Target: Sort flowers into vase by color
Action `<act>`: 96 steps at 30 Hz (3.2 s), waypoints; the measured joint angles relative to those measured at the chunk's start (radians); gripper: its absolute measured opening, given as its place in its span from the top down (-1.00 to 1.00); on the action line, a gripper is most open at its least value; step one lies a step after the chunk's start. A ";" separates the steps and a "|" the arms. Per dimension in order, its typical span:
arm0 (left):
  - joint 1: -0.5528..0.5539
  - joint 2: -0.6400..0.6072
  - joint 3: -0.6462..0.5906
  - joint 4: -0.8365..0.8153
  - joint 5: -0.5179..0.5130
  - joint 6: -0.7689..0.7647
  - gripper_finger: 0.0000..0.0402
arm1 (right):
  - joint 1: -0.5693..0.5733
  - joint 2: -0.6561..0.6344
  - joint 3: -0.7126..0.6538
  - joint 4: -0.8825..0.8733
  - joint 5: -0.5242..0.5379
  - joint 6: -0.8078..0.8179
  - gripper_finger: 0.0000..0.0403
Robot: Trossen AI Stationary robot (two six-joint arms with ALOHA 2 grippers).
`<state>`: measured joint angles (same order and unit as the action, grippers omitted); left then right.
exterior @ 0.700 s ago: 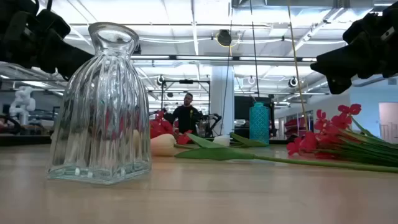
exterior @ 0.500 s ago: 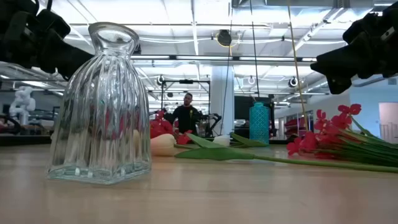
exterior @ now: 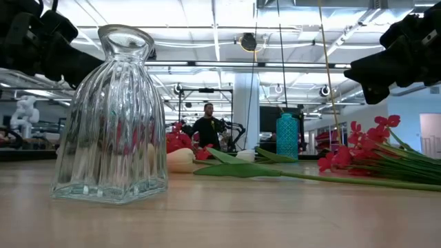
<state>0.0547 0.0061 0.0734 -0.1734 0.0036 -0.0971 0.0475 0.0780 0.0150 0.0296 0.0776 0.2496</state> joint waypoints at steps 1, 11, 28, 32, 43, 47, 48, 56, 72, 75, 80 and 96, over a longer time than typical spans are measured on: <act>0.000 0.000 0.000 0.000 0.000 0.000 0.16 | 0.000 0.000 0.000 0.000 0.000 0.000 0.46; 0.000 0.000 0.000 0.000 0.000 0.000 0.16 | 0.000 0.000 0.000 0.000 0.000 0.000 0.46; 0.000 0.000 0.000 0.000 0.000 0.000 0.16 | 0.000 0.000 0.000 0.000 0.000 0.000 0.46; 0.000 0.000 0.000 0.000 0.000 0.000 0.16 | 0.000 0.000 0.000 0.000 0.000 0.000 0.46; 0.000 0.000 0.000 0.000 0.000 0.000 0.16 | 0.000 0.000 0.000 0.014 0.095 -0.009 0.46; 0.000 0.000 0.000 0.000 0.000 0.000 0.16 | 0.000 0.000 0.000 0.080 0.239 -0.003 0.46; 0.000 0.000 0.000 0.000 0.000 0.000 0.16 | 0.000 0.000 0.000 0.105 0.267 -0.003 0.46; 0.000 0.000 0.000 0.000 0.000 0.000 0.16 | 0.000 0.020 0.002 0.272 0.318 -0.011 0.46; 0.000 0.000 0.000 0.000 0.000 0.000 0.16 | 0.000 0.581 0.700 0.023 0.662 -0.263 0.46; 0.000 0.000 0.000 0.000 0.000 0.000 0.16 | 0.000 0.705 0.876 -0.183 0.712 -0.182 0.46; 0.000 0.000 0.000 0.000 0.000 0.000 0.16 | -0.016 0.884 1.148 -0.564 0.781 0.079 0.46; 0.000 0.000 0.000 0.000 0.000 0.000 0.16 | -0.283 1.184 1.439 -1.260 0.264 0.623 0.46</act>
<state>0.0546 0.0062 0.0734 -0.1734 0.0038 -0.0971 -0.2358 1.2624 1.4540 -1.2302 0.3412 0.8731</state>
